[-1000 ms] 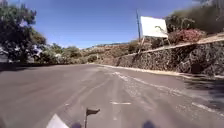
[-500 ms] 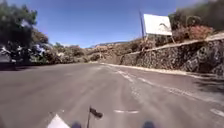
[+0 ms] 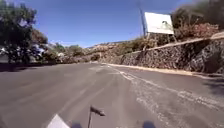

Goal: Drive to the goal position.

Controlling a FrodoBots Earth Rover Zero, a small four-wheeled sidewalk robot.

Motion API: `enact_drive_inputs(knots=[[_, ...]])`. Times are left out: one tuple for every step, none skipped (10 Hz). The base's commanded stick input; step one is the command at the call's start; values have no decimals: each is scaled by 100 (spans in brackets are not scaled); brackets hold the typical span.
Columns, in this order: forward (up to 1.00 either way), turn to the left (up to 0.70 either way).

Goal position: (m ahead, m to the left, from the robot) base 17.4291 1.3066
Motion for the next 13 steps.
enact_drive_inputs(knots=[[70, 0], [70, 0], [70, 0], [70, 0], [70, 0], [70, 0], [70, 0], [70, 0], [70, 0], [70, 0], [70, 0], [70, 0], [70, 0]])
